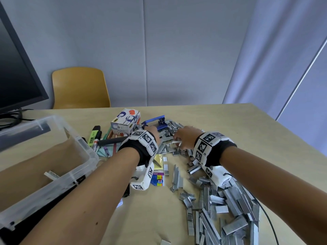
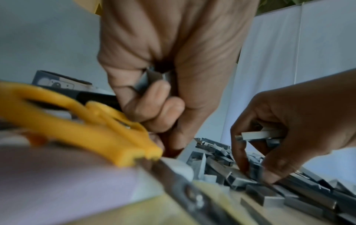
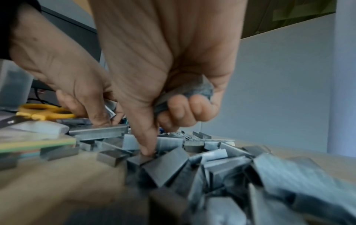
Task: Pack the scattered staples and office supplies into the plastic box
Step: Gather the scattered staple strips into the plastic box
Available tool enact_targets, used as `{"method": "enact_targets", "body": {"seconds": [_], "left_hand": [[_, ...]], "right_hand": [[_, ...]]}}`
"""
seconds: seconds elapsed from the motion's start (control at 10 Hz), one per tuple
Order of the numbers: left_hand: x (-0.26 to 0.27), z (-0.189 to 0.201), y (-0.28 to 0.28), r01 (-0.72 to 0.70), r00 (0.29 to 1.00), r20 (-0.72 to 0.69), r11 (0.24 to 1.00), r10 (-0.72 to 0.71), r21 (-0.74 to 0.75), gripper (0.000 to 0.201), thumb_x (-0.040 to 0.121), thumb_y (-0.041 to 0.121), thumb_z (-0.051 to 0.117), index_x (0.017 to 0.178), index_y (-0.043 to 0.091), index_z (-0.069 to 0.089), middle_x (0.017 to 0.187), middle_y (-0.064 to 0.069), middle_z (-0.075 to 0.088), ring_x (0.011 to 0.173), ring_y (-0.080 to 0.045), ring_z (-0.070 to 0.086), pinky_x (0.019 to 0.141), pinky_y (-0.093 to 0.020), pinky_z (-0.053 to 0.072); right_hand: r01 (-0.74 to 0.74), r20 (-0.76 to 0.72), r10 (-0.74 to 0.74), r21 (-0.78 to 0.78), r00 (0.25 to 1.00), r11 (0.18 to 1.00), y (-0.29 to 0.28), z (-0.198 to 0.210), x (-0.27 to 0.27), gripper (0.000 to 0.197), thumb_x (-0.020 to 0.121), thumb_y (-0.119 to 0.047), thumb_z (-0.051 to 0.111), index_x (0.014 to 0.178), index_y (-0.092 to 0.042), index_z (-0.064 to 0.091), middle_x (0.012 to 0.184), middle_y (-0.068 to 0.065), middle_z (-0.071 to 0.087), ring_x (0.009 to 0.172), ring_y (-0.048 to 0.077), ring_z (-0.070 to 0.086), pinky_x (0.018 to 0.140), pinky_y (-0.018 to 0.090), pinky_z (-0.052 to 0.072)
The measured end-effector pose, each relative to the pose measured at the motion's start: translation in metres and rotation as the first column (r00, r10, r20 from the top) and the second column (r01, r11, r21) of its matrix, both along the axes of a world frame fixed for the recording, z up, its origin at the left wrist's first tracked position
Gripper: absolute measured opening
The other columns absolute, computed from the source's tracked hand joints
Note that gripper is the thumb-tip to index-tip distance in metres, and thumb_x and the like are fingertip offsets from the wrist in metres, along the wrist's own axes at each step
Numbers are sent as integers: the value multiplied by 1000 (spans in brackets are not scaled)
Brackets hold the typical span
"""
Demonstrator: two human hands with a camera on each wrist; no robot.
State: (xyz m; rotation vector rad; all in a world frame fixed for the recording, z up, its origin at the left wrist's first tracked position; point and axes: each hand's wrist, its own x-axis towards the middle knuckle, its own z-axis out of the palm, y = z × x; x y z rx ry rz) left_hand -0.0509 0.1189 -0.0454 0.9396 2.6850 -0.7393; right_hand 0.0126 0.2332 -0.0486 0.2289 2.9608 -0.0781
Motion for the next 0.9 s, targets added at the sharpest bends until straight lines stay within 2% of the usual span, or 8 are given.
{"method": "enact_targets", "body": {"seconds": [0.1, 0.2, 0.3, 0.4, 0.5, 0.6, 0.7, 0.9], "left_hand": [[-7, -8, -6, -289, 948, 251, 854, 194, 433, 31, 94, 10, 48, 121, -3, 56, 124, -17, 58, 61, -12, 42, 52, -16, 30], [-12, -8, -11, -291, 946, 282, 804, 161, 518, 26, 93, 9, 47, 110, -4, 61, 112, -15, 62, 77, -18, 53, 54, -18, 31], [-19, -10, -11, -458, 878, 420, 653, 228, 603, 23, 90, 16, 52, 69, 7, 51, 72, -3, 54, 63, -16, 52, 57, -22, 39], [-22, -11, -11, -499, 857, 468, 577, 217, 646, 29, 86, 20, 59, 64, 8, 45, 63, -5, 49, 55, -18, 46, 56, -25, 40], [-19, -6, -11, -648, 748, 650, 362, 136, 670, 30, 87, 14, 59, 61, 7, 46, 56, -6, 46, 45, -15, 40, 44, -21, 32], [-18, 0, -17, -784, 619, 785, 82, 20, 616, 28, 84, 6, 57, 57, 6, 49, 47, -5, 46, 35, -12, 36, 38, -16, 27], [-13, 8, -20, -866, 500, 857, -66, -125, 496, 28, 88, 4, 47, 60, 6, 49, 36, 1, 44, 25, -6, 33, 32, -9, 24], [6, 54, -37, -919, 386, 806, -257, -449, 298, 31, 94, -3, 28, 68, 5, 43, 65, -8, 42, 22, -2, 32, 27, -8, 23]], "right_hand": [[18, -42, -20, -62, 999, 998, 0, 0, 0, 39, 83, -14, 64, 121, -14, 56, 114, 7, 60, 104, 23, 58, 87, 32, 49], [60, -117, -88, -227, 989, 972, 3, 2, 0, 21, 84, -15, 61, 105, -9, 64, 100, 7, 67, 83, 18, 60, 82, 29, 52], [148, -140, -238, -467, 961, 872, 7, 6, 2, 9, 83, -13, 64, 91, -8, 64, 76, 2, 61, 59, 9, 53, 54, 15, 49], [226, -99, -377, -652, 921, 724, 9, 12, 5, 9, 85, -11, 61, 82, -2, 60, 68, 5, 57, 45, 9, 48, 38, 15, 41], [291, 27, -485, -829, 874, 478, 10, 15, 4, 17, 87, -8, 56, 71, -1, 58, 67, 9, 62, 31, 7, 39, 34, 16, 34], [314, 121, -487, -888, 865, 336, 8, 17, 3, 16, 86, -8, 55, 74, 1, 61, 62, 9, 63, 31, 8, 37, 35, 16, 31], [298, 162, -495, -931, 853, 209, 0, 21, 2, 22, 86, -9, 52, 65, -6, 54, 51, 3, 58, 30, 8, 36, 35, 15, 29], [193, 275, -453, -956, 848, -219, -22, 39, -2, 25, 83, -14, 39, 58, -14, 39, 49, 2, 42, 35, 11, 35, 33, 10, 25]]}}
